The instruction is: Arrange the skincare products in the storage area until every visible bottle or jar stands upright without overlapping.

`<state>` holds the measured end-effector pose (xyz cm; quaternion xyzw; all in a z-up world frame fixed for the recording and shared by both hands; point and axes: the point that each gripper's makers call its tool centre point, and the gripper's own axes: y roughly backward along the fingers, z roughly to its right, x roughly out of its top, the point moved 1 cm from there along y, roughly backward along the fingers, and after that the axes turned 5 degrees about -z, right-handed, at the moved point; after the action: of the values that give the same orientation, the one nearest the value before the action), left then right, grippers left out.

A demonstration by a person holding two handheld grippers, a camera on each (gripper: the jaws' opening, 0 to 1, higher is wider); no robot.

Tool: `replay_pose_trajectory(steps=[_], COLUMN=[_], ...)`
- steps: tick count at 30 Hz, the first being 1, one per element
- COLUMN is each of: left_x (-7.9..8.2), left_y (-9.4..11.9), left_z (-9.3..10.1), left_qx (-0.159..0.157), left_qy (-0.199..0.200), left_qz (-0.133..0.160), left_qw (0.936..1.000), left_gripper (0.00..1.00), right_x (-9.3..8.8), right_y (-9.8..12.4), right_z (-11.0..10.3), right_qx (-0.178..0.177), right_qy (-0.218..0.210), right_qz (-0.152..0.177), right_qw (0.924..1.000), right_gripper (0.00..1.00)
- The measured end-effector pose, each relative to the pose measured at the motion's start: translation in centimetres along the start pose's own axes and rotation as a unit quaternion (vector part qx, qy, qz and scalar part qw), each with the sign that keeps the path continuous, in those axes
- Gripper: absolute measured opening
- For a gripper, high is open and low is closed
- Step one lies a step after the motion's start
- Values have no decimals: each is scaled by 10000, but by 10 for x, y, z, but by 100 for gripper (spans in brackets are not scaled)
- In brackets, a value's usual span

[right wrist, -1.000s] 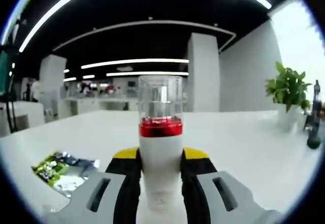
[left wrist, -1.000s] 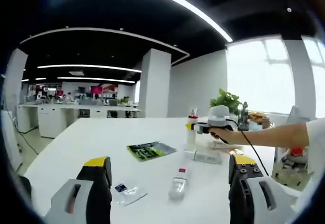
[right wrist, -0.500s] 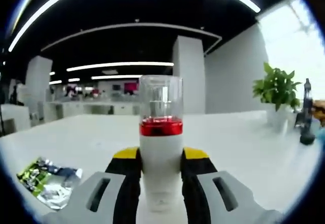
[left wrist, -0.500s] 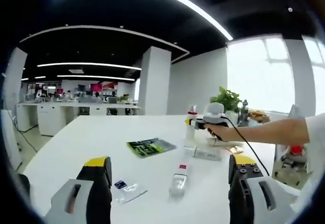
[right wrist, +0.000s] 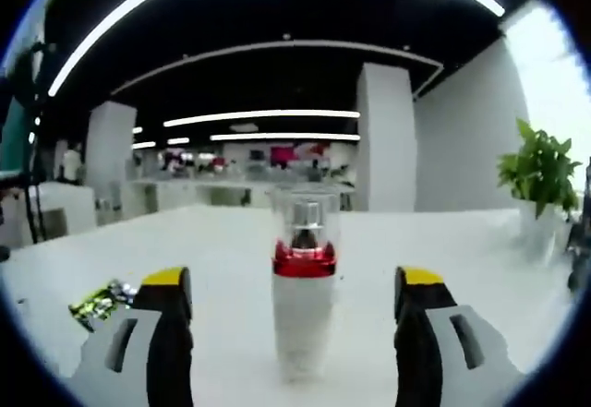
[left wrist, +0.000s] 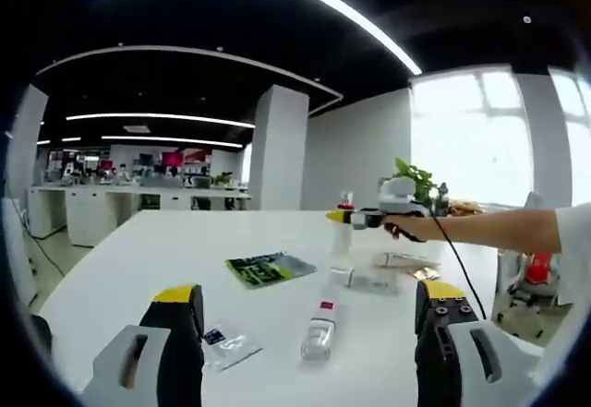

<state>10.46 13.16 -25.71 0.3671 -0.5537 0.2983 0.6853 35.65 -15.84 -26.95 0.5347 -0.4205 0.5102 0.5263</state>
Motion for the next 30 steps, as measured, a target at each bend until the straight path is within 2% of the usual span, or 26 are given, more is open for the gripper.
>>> replay_pose_trajectory(steps=[3,5,7,12,13,16,18,19,20,22,23,24,25,27,28,29,30], left_x=[0,-2,-4,-7,-8,-8,-8,-8,-8,-7,-6,-4,-3,-3,-2,-3,-4], left_y=[-1,-1,0,-2,-4,-4,-5,-5,-5,-5,-3,-2,-2,-1,0,0,1], left_z=[-1,-2,-3,-3,-2,-1,-1,-1,0,1,2,3,3,4,2,2,2], left_qx=[6,14,17,-3,-45,-68,-66,-56,-61,-72,-75,-75,-57,-80,-43,-54,-59], left_qy=[101,101,142,122,117,130,132,159,154,145,144,133,114,107,111,138,164], left_qz=[51,29,16,-46,-63,-62,-52,-63,-62,-59,-17,3,13,9,29,18,-13], left_qw=[9999,9999,9999,9999,9999,9999,9999,9998,9998,9999,9999,9999,9999,9999,9999,9999,9998], left_gripper=[98,98,98,97,97,96,96,96,96,96,96,96,96,96,96,96,96], right_x=[3,3,2,5,5,9,20,26,28,32,32,24,27,30,24,4,-12], right_y=[-16,-20,-24,-28,-30,-33,-30,-17,-17,-16,-16,-12,-1,15,19,33,44], right_z=[15,20,27,31,29,27,25,23,25,29,25,18,14,6,3,-6,-6], right_qx=[-366,-506,-793,-890,-745,-543,-272,-107,-56,45,295,626,942,1228,1521,1855,1942], right_qy=[-166,-182,-179,-173,100,297,104,34,43,61,53,-222,-260,-335,-328,-273,-252], right_qz=[7,12,124,115,-5,-80,69,150,132,97,80,-118,-69,-36,-424,-1046,-1619], right_qw=[9992,9986,9966,9958,9972,9981,9996,9998,9999,9999,9995,9977,9952,9919,9869,9767,9672], right_gripper=[100,100,100,100,100,100,96,92,87,83,81,78,74,68,68,67,67])
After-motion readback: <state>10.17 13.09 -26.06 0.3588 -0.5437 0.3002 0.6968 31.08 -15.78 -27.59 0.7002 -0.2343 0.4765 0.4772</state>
